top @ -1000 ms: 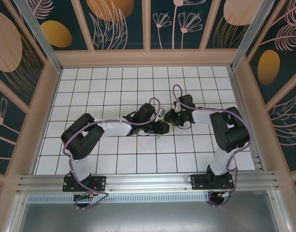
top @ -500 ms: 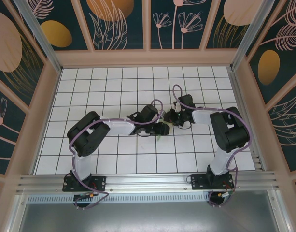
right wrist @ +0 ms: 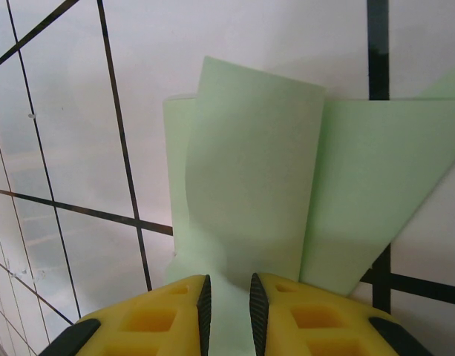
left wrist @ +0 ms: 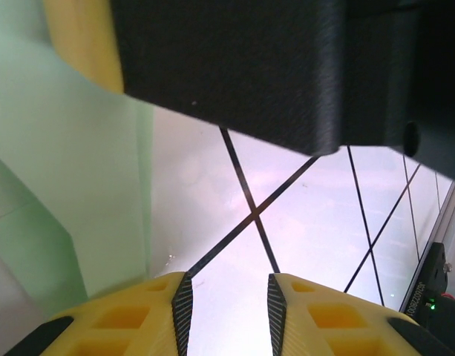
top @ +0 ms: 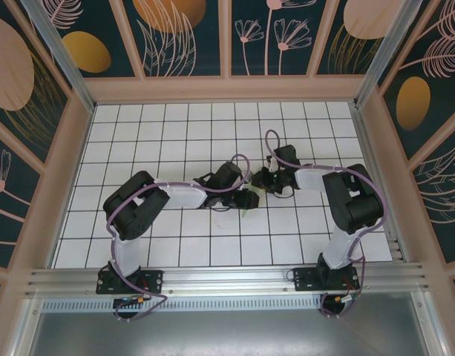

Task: Fold a paper plane with a square sheet of paper (fold left side to right side)
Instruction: Fold the wing for the fifth time at the center of the table.

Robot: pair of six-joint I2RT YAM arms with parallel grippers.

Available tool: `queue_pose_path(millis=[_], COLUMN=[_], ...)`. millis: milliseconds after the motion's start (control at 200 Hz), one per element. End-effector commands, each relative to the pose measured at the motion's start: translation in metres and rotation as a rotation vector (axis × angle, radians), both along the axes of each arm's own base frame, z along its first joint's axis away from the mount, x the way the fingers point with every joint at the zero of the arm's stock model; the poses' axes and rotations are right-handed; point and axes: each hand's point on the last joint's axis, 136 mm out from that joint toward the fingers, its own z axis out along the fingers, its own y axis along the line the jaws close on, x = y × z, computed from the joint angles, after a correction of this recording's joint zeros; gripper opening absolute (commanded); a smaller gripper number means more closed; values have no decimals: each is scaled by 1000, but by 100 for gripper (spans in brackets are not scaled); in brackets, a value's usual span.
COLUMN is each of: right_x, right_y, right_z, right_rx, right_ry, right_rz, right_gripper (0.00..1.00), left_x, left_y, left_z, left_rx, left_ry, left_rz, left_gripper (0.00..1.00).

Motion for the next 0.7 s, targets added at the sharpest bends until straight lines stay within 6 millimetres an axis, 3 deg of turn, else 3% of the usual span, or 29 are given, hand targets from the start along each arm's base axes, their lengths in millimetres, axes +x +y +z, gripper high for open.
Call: queue_pose_path(millis=[0, 240, 365, 495, 691], right_x=[-23, -18, -7, -1, -16], right_y=[-19, -16, -7, -11, -12], right_z=[-33, -27, 0, 25, 37], right_rx=[-122, -101, -40, -23, 7], right_ry=[101, 78, 2, -53, -49], right_rz=[-10, -5, 0, -6, 4], right_gripper=[26, 26, 26, 24, 13], left_x=[-5, -10, -13, -15, -23], left_y=[9, 12, 18, 22, 30], left_z=[-22, -33, -43, -48, -61], left_rx=[40, 55, 91, 113, 138], left_ry=[36, 63, 81, 88, 119], left_rz=[8, 8, 15, 21, 22], left_gripper=[35, 35, 35, 35, 34])
